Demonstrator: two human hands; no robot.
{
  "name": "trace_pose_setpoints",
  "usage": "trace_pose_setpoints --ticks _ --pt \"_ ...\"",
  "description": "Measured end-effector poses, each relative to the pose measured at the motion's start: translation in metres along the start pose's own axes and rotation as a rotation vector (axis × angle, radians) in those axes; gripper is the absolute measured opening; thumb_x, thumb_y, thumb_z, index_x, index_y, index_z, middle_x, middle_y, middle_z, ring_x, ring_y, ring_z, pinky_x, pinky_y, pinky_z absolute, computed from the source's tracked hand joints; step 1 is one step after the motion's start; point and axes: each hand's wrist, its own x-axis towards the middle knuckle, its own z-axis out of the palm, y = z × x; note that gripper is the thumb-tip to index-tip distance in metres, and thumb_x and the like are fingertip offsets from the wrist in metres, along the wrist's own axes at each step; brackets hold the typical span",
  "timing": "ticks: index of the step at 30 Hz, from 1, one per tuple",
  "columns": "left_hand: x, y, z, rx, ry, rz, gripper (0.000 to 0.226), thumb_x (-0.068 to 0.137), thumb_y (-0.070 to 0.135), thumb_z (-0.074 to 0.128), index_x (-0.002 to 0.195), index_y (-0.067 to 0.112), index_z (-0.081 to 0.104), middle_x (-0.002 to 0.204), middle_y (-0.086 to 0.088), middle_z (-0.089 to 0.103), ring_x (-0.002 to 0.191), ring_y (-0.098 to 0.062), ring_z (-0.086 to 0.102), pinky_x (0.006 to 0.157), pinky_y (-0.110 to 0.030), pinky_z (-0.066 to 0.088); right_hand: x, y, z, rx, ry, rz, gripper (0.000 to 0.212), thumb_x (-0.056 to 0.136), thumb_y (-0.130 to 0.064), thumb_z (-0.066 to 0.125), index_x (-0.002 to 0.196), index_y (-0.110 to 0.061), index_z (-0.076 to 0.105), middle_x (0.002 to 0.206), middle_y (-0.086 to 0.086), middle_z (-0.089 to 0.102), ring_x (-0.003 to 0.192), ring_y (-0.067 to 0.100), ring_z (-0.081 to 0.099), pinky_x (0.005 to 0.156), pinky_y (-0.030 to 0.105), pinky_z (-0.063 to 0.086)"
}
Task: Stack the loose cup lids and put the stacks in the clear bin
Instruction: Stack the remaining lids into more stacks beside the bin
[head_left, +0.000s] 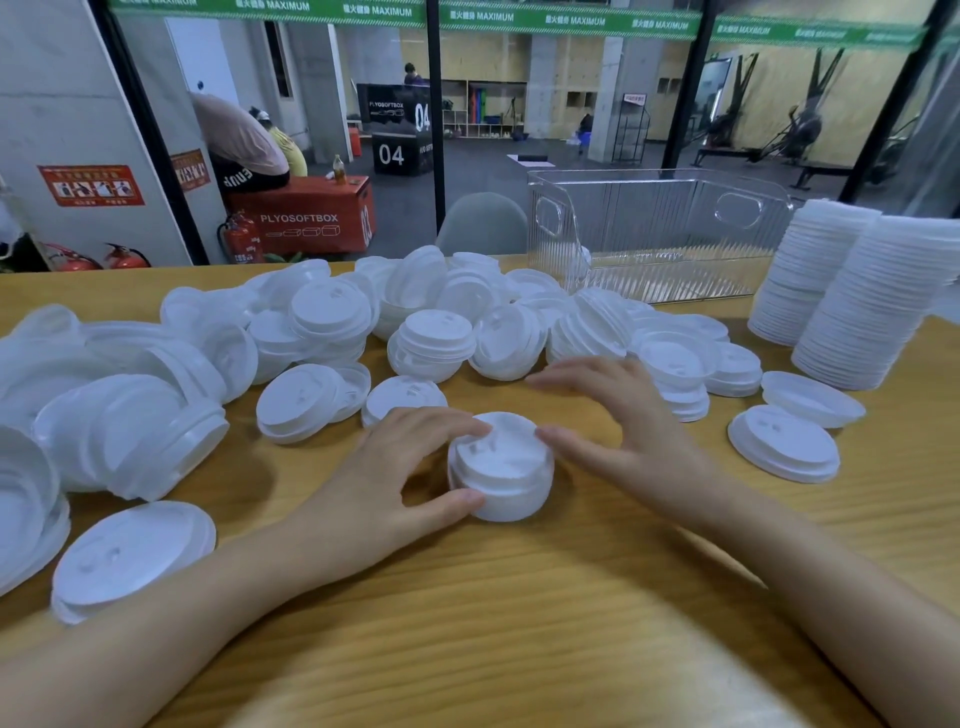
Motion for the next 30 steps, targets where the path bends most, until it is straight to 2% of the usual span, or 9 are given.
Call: trace_pose_setpoints --ticks 5,9,12,16,19,22,24,27,30 --pt "0.0 -0.004 0.001 0.005 0.079 -0.02 0.045 0.08 0.066 0.053 0.123 0.052 0.049 0.13 0.033 0.049 0.129 0.0 0.041 0.11 -0.038 0.034 0.033 0.019 -0.028 -0.244 0.16 0.123 0.063 0.08 -0.066 0.05 0.133 -0.032 0.054 0.135 -0.007 0.052 0.126 0.022 0.039 0.104 0.044 0.034" --pt "-0.001 -0.006 0.001 -0.002 0.097 -0.051 0.05 0.079 0.066 0.054 0.125 0.049 0.051 0.127 0.034 0.049 0.129 -0.001 0.041 0.11 -0.04 0.034 0.08 0.03 -0.034 -0.417 0.074 0.209 0.063 0.089 -0.054 0.059 0.145 -0.029 0.041 0.149 -0.001 0.041 0.138 0.026 0.03 0.11 0.046 0.025" --pt "-0.002 -0.005 0.0 -0.006 0.093 -0.045 0.049 0.079 0.066 0.054 0.125 0.048 0.051 0.127 0.032 0.05 0.128 0.001 0.04 0.11 -0.041 0.034 0.103 0.042 -0.025 -0.462 -0.034 0.275 0.068 0.09 -0.055 0.059 0.148 -0.031 0.035 0.153 0.002 0.037 0.141 0.028 0.029 0.111 0.047 0.026" --pt "-0.001 -0.003 -0.002 -0.022 0.069 -0.042 0.049 0.078 0.065 0.055 0.123 0.048 0.052 0.129 0.033 0.048 0.128 0.001 0.04 0.11 -0.038 0.034 0.104 0.054 -0.016 -0.39 -0.1 0.351 0.063 0.089 -0.056 0.06 0.143 -0.027 0.043 0.151 0.004 0.041 0.135 0.028 0.04 0.105 0.046 0.039" --pt "-0.001 -0.001 -0.003 -0.037 0.042 -0.023 0.05 0.078 0.064 0.057 0.124 0.045 0.054 0.131 0.031 0.048 0.129 0.0 0.04 0.11 -0.036 0.034 0.078 0.047 -0.011 -0.346 -0.072 0.3 0.055 0.092 -0.052 0.059 0.139 -0.027 0.048 0.149 -0.002 0.041 0.132 0.023 0.043 0.101 0.042 0.041" --pt "-0.002 0.002 -0.004 -0.031 0.012 0.007 0.049 0.079 0.063 0.057 0.124 0.044 0.054 0.132 0.031 0.048 0.13 0.001 0.039 0.109 -0.03 0.033 0.042 0.034 -0.014 -0.292 -0.076 0.17 0.048 0.093 -0.051 0.058 0.136 -0.031 0.053 0.148 -0.008 0.041 0.134 0.015 0.039 0.102 0.031 0.034" --pt "-0.002 0.003 -0.004 -0.035 -0.011 0.022 0.05 0.079 0.062 0.058 0.125 0.044 0.055 0.132 0.03 0.049 0.13 0.0 0.039 0.108 -0.027 0.032 0.021 0.025 -0.021 -0.211 -0.091 0.114 0.05 0.091 -0.061 0.052 0.133 -0.034 0.056 0.148 -0.012 0.043 0.136 0.007 0.036 0.104 0.022 0.026" --pt "-0.003 0.006 -0.005 -0.037 -0.039 0.037 0.052 0.079 0.062 0.059 0.127 0.045 0.053 0.132 0.031 0.049 0.13 0.001 0.039 0.106 -0.019 0.029 -0.001 0.013 -0.03 0.002 -0.015 0.093 0.05 0.088 -0.065 0.048 0.128 -0.037 0.058 0.14 -0.019 0.05 0.133 -0.006 0.038 0.106 0.013 0.028" --pt "-0.004 0.008 -0.006 -0.043 -0.047 0.024 0.056 0.077 0.064 0.059 0.129 0.047 0.05 0.13 0.035 0.046 0.128 0.002 0.04 0.102 -0.008 0.026 -0.014 0.013 -0.032 0.072 0.118 0.133 0.042 0.089 -0.057 0.05 0.125 -0.036 0.057 0.132 -0.018 0.056 0.126 -0.004 0.046 0.102 0.009 0.032"
